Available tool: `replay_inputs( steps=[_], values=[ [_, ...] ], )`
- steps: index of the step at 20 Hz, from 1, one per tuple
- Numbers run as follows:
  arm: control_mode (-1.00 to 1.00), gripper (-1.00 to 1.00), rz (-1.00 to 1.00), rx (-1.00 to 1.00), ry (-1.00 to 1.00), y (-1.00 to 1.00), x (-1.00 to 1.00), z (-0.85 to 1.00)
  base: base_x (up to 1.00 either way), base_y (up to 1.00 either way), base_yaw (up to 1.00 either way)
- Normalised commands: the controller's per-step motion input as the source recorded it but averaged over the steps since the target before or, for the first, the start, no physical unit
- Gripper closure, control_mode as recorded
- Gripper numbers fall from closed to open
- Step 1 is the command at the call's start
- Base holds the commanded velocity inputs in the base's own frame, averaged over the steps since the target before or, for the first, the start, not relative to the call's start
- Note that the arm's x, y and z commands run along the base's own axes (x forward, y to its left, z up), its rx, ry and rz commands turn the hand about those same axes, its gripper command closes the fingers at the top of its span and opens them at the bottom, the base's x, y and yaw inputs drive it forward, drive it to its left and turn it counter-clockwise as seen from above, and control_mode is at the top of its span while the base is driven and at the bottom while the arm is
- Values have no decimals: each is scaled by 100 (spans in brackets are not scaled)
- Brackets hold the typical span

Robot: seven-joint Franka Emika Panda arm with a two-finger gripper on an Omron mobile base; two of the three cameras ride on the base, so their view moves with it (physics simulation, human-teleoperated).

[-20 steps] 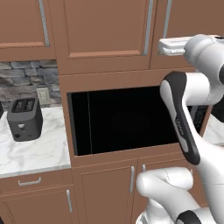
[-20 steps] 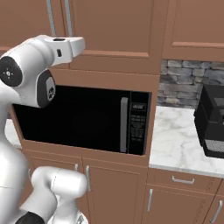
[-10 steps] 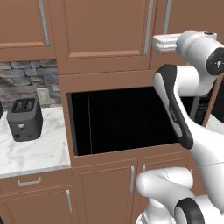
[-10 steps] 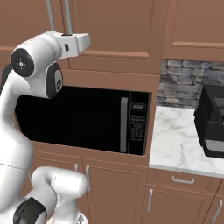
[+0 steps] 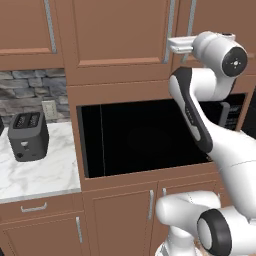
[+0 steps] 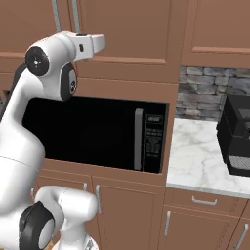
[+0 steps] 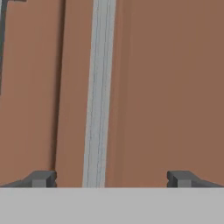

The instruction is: Open the cabinet, retrieve the rolling pin, and place it next to the meat on the cutting board to prepare for tenderizing.

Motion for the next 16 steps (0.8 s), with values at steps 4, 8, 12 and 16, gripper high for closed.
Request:
replay_inputs(
  steps=[4,8,12,16],
  values=[
    [-100,-100,0,0,7,8,49,0,0,0,0],
    [-100,100,0,0,10,9,52,0,0,0,0],
    [-100,100,0,0,10,6,30,0,0,0,0],
    [-100,100,0,0,1,3,4,0,0,0,0]
  ],
)
